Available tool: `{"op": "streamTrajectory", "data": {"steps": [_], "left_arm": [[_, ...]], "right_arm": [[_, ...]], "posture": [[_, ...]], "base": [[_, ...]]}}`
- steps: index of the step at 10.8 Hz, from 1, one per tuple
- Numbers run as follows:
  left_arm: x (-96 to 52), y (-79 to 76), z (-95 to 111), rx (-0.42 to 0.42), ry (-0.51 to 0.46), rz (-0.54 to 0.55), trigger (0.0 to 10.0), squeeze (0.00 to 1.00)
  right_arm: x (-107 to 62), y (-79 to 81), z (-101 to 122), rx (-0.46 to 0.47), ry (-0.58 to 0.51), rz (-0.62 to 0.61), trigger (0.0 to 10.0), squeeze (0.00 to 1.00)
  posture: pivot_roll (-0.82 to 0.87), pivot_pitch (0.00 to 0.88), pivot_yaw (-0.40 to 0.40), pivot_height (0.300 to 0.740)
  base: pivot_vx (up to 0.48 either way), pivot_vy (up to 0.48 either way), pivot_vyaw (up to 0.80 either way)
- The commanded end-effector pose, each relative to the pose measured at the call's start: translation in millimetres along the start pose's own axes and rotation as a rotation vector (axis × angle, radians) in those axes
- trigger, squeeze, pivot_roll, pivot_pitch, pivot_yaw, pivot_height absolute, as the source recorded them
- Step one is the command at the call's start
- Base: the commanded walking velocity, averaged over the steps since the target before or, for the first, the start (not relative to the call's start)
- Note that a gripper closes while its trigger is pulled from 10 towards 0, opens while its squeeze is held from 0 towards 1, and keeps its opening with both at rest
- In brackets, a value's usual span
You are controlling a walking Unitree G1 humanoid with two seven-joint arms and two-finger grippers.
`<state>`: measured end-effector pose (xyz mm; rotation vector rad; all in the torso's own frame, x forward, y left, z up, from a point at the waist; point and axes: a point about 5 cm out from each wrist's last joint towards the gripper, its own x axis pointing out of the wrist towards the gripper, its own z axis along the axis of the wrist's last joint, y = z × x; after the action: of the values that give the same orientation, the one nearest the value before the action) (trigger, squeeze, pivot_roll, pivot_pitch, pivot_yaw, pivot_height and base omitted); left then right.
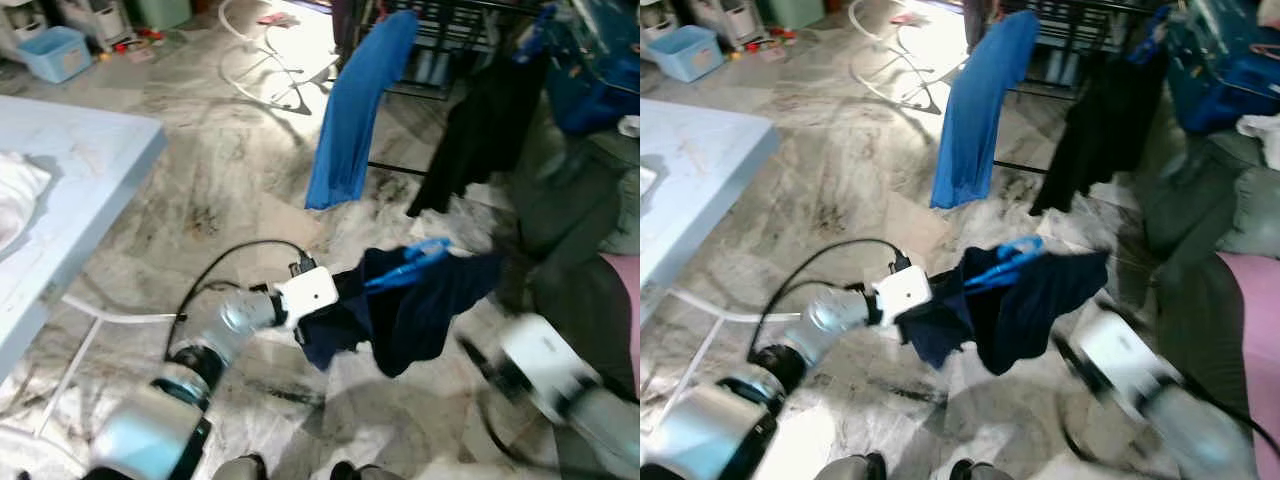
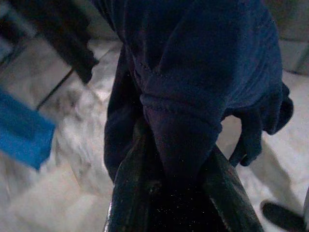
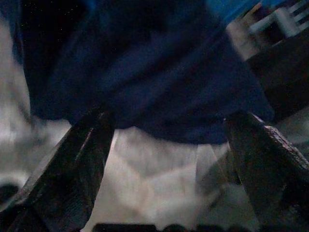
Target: Hang hanger
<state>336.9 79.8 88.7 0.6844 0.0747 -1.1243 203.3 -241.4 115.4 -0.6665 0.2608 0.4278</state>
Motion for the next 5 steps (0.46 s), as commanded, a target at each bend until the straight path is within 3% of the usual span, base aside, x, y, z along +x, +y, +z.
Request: {"op": "streamTrajectory", "data": {"steps": [1, 3, 5], "left_arm": [[2.3, 4.1, 16, 0.102, -0.070, -0.053, 0.0, 0.00], [-2.8, 0.8, 17, 0.198, -0.083, -0.135, 0.0, 0.00], [-0.9, -4.9, 30, 0.280, -0.179, -0.199, 0.0, 0.00]], "right_arm": [[-7.4, -8.2, 1, -0.055, 0.010, -0.009, 10.0, 1.00], [-17.3, -9.8, -4, -0.089, 0.044, 0.098, 10.0, 1.00], [-11.4, -21.4, 4, -0.116, 0.024, 0.146, 10.0, 1.00]], "posture": [[0.03, 0.146, -0.091, 0.740], [0.03, 0.146, -0.090, 0.740], [0.03, 0.147, -0.085, 0.740]], "base": [[0.000, 0.000, 0.00], [0.000, 0.000, 0.00], [0.000, 0.000, 0.00]]}}
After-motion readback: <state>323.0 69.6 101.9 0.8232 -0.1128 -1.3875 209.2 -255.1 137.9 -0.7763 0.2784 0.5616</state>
